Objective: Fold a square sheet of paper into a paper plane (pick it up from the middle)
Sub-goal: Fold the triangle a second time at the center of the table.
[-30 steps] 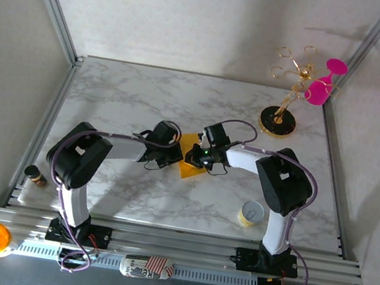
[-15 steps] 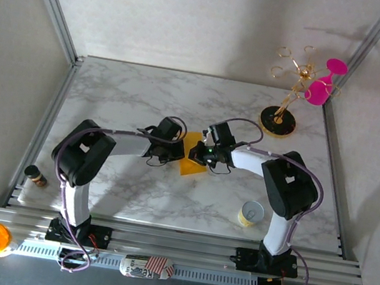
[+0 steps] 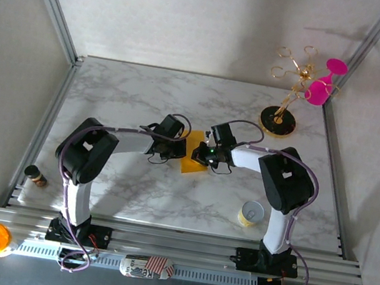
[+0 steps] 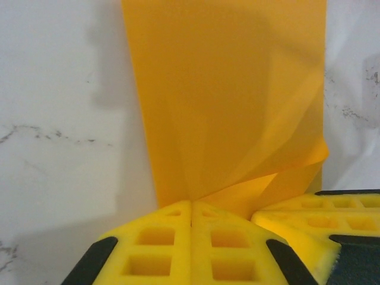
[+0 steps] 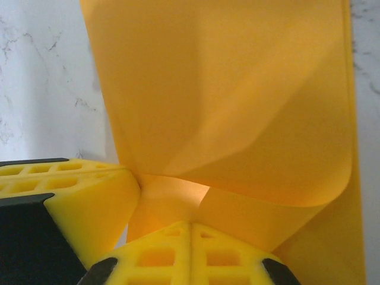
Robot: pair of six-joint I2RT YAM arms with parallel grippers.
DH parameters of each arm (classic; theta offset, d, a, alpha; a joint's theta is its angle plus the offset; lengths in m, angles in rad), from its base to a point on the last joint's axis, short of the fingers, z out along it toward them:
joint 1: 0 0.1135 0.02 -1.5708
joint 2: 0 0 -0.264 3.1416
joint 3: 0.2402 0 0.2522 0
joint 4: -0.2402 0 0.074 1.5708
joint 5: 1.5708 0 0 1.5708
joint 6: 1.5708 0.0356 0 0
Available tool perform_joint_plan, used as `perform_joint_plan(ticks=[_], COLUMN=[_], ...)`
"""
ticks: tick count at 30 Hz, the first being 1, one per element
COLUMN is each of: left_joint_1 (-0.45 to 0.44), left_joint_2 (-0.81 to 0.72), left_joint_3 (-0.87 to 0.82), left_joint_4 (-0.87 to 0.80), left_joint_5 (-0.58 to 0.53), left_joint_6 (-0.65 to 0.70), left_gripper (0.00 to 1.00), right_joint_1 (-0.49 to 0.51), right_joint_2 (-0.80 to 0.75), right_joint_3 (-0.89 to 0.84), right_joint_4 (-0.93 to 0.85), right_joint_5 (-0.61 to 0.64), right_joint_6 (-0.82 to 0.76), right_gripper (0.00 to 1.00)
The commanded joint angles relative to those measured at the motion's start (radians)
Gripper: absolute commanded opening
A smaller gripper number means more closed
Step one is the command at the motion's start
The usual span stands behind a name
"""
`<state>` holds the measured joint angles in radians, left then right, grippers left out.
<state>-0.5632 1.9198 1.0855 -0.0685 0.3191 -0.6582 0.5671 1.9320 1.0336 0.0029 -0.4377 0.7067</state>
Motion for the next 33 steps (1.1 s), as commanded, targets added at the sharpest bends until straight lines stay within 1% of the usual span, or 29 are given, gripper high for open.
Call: perform_joint_plan(ticks=[1, 5, 9, 13, 16, 21, 27, 33], left_joint_1=[0.008, -0.005, -0.013, -0.038, -0.061, -0.092, -0.099, -0.101], left_joint_2=[-0.021, -0.123, -0.209, -0.25, -0.247, -0.187, -0.149, -0.127], left_joint_3=[0.01, -0.044, -0.134, -0.193, -0.199, -0.179, -0.162, -0.17], left_joint_4=[-0.047, -0.019, 0.019, 0.113, 0.144, 0.151, 0.123, 0.129], left_joint_5=[0.014, 0.047, 0.052, 0.088, 0.096, 0.111, 0.097, 0.09], left_joint_6=[-0.017, -0.093, -0.176, -0.285, -0.329, -0.379, -0.381, -0.385], left_gripper=[0.01, 0.11, 0.13, 0.14, 0.14, 0.11, 0.08, 0.08], right_joint_1=[-0.003, -0.003, -0.002, -0.001, -0.001, -0.001, -0.001, -0.001], right_joint_2=[0.026, 0.028, 0.03, 0.037, 0.043, 0.051, 0.053, 0.055], right_joint_3=[-0.042, -0.046, -0.04, -0.04, -0.04, -0.033, -0.035, -0.035], right_joint_4=[-0.03, -0.053, -0.087, -0.105, -0.114, -0.125, -0.125, -0.125], right_joint_5=[0.066, 0.09, 0.119, 0.134, 0.138, 0.143, 0.141, 0.139], right_joint_6=[0.014, 0.018, 0.014, 0.021, 0.02, 0.02, 0.023, 0.023], right_gripper=[0.02, 0.01, 0.01, 0.01, 0.0, 0.0, 0.0, 0.0])
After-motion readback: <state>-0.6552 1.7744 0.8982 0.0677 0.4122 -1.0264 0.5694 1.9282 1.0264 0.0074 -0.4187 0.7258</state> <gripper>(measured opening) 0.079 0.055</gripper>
